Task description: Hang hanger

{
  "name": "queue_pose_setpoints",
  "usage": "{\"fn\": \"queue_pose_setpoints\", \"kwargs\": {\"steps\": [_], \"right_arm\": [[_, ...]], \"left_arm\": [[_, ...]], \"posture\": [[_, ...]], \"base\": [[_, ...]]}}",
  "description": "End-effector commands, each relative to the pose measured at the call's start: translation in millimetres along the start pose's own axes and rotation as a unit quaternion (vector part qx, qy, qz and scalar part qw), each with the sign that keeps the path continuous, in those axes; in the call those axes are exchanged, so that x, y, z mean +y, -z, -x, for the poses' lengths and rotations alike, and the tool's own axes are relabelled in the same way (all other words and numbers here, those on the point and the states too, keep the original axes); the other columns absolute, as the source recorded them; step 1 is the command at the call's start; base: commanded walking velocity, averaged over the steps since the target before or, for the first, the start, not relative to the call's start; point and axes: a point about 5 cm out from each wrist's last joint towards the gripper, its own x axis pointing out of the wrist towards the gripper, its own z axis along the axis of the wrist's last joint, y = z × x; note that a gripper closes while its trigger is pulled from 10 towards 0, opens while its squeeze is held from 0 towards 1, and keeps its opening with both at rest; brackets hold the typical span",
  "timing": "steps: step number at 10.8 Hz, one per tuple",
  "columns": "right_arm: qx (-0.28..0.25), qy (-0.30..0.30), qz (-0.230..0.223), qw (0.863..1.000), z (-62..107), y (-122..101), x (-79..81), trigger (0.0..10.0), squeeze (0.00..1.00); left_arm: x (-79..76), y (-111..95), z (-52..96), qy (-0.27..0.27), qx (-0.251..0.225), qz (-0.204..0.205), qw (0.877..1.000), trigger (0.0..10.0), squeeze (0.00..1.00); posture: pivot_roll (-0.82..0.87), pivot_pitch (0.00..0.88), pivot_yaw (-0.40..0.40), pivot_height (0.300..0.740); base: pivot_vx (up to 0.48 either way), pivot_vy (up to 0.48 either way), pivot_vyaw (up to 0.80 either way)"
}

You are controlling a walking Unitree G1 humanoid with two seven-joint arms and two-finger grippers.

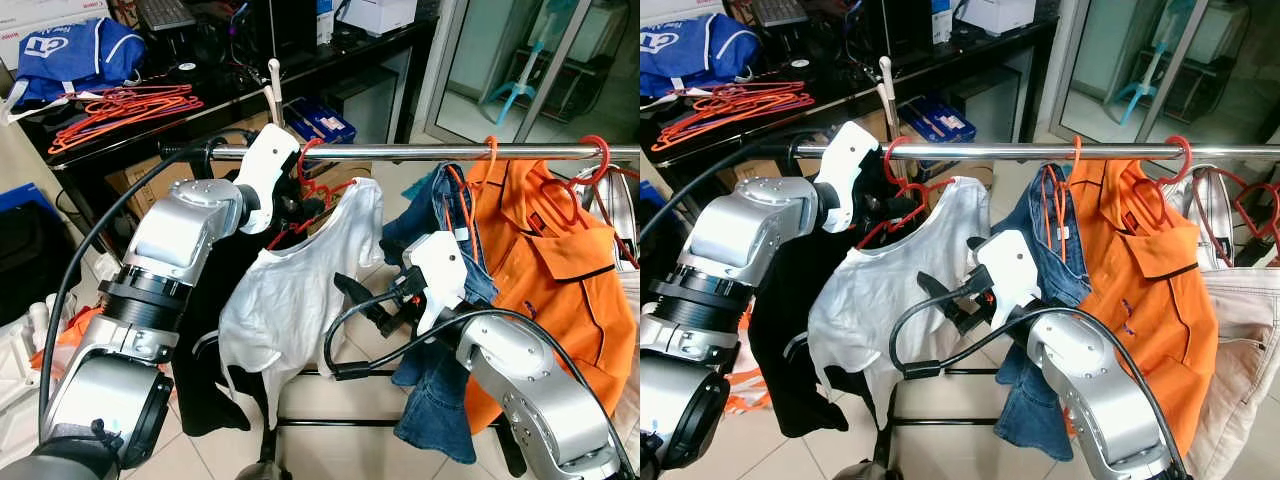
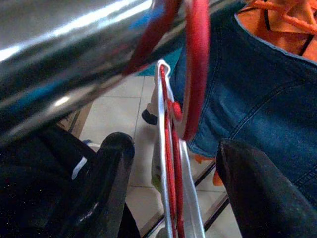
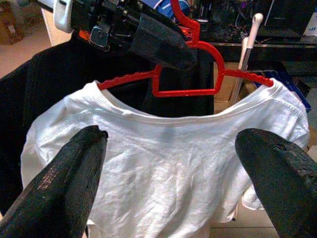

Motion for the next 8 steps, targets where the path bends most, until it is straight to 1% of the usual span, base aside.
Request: {"fn": "queue_pose_setpoints", "kwargs": {"steps": [1,2,3,4,5,8], "right_arm": [[-0.006,-0.001,0.006,1.000,0.9,-3.8,2.2,10.0,0.00],[-0.005,-0.005,0.006,1.000,0.3,-3.6,2.6,10.0,0.00],[-0.005,-0.006,0.006,1.000,-0.3,-3.7,2.5,10.0,0.00],[-0.006,-0.007,0.007,1.000,-0.6,-4.0,2.3,10.0,0.00],[-0.006,-0.007,0.007,1.000,-0.8,-4.2,2.3,10.0,0.00],[-0.006,-0.006,0.005,1.000,-0.5,-4.0,2.7,10.0,0.00]], "left_arm": [[0.0,-0.2,3.4,-0.003,0.003,-0.003,1.000,10.0,0.00],[-1.3,-0.1,4.4,-0.002,0.004,-0.002,1.000,10.0,0.00],[-1.6,0.8,4.8,-0.001,0.005,0.001,1.000,8.4,0.00],[-1.0,1.5,5.3,-0.001,0.006,0.002,1.000,3.3,0.00],[0.0,2.2,5.8,-0.003,0.008,0.004,1.000,0.0,0.00],[-1.0,2.5,5.2,-0.001,0.008,0.008,1.000,0.0,0.00]], "posture": [[0.00,0.000,0.063,0.740],[0.00,0.000,0.062,0.740],[0.01,0.000,0.060,0.740],[0.01,0.000,0.060,0.740],[0.01,0.000,0.061,0.740],[0.00,0.000,0.065,0.740]], "base": [[0.000,0.000,0.00],[0.000,0.000,0.00],[0.000,0.000,0.00],[0.000,0.000,0.00],[0.000,0.000,0.00],[0.000,0.000,0.00]]}}
